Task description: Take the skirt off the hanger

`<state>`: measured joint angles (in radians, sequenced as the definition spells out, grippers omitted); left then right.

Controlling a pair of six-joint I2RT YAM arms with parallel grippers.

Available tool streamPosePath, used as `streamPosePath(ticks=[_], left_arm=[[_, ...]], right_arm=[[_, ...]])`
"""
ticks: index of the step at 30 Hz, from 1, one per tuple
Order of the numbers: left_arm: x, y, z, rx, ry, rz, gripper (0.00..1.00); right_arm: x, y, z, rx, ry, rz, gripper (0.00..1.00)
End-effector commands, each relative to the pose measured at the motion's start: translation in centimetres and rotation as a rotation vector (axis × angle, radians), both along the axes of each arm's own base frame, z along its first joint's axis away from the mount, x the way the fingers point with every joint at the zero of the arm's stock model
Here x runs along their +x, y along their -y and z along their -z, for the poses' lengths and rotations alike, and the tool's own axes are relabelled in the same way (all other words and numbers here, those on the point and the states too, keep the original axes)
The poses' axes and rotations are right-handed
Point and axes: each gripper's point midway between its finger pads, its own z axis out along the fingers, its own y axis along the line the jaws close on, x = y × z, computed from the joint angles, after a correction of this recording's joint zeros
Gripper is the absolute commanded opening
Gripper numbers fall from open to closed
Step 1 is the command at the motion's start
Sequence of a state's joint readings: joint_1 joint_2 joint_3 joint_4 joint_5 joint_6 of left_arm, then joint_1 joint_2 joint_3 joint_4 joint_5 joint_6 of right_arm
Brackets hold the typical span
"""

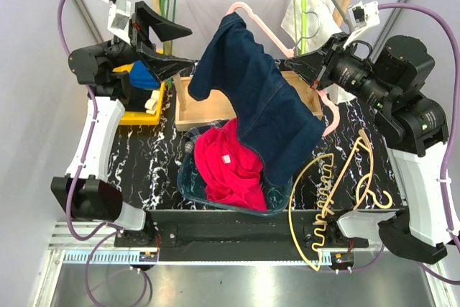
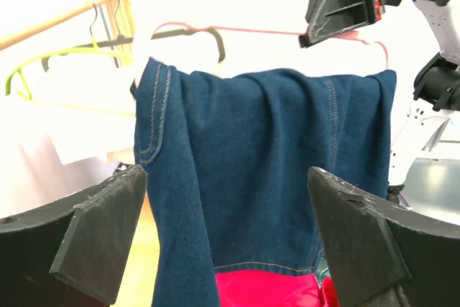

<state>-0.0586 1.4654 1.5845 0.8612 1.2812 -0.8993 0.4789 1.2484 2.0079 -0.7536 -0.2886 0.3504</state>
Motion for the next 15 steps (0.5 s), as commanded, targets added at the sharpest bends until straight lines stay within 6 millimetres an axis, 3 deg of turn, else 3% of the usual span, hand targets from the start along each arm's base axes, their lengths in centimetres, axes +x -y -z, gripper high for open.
streamPosePath(ticks=[1, 7, 15], left_arm=[[0.0, 0.1, 0.9, -0.020, -0.016, -0.012, 0.99], [1.1, 0.8, 5.6, 0.020, -0.106, 0.008, 0.99], [2.3, 2.2, 7.3, 0.010, -0.149, 0.025, 0.99]], right_arm=[[-2.4, 0.4, -5.1, 0.106, 0.147, -0.041, 0.00], [-3.1, 0.5, -6.7, 0.133, 0.175, -0.055, 0.00], [-3.8, 0.2, -7.9, 0.173, 0.184, -0.088, 0.00]])
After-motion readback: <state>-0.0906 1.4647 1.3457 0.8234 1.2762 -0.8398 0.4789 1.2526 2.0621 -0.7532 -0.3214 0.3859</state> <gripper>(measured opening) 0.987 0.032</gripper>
